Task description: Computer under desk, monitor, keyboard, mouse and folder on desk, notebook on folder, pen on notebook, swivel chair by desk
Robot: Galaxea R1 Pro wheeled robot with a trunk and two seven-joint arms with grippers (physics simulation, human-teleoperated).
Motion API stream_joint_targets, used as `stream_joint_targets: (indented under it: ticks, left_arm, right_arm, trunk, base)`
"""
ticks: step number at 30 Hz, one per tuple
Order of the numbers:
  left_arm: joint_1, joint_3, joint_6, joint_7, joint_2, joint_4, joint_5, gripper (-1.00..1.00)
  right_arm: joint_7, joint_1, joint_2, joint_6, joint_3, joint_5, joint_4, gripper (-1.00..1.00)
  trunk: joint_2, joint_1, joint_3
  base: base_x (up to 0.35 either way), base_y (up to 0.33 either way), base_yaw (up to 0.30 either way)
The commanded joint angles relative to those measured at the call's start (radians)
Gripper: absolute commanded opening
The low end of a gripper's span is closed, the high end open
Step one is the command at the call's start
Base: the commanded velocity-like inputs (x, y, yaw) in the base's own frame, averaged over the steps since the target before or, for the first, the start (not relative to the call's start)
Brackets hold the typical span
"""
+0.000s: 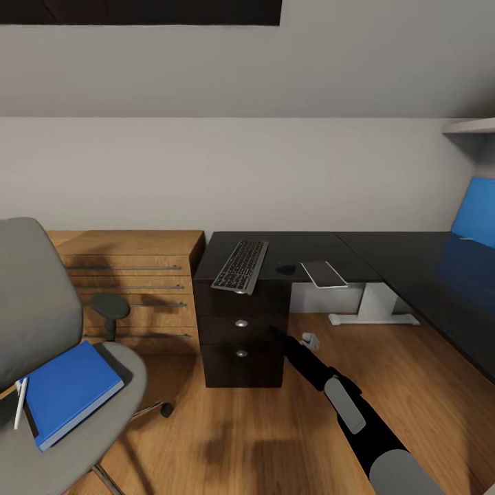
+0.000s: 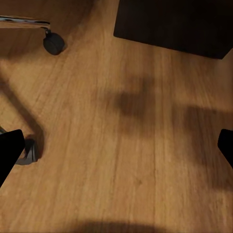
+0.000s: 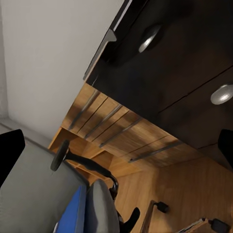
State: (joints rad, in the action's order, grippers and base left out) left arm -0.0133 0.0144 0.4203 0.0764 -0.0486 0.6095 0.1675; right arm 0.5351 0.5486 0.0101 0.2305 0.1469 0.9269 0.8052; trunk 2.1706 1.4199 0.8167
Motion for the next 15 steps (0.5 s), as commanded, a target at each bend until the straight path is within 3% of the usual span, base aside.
stream_joint_targets:
  ticks: [1,7,15]
  left_arm:
    - [0.000,0.001,0.000,0.008,0.000,0.001,0.010,1.00]
    - [0.000,0.001,0.000,0.008,0.000,0.001,0.010,1.00]
    - [-0.001,0.002,0.000,0.008,-0.001,0.001,0.010,1.00]
  right_arm:
    - [0.001,0.001,0.000,0.008,0.000,0.010,0.000,1.00]
    - [-0.014,0.001,0.003,0.007,0.000,0.008,-0.001,1.00]
    - [-0.191,0.009,0.015,0.010,0.003,0.010,0.030,1.00]
  trunk:
    - [0.000,0.000,0.001]
    - [0.000,0.000,0.001]
    - [0.000,0.000,0.001]
  base:
    - [0.000,0.000,0.004]
    - [0.000,0.000,0.001]
    - [0.000,0.000,0.000]
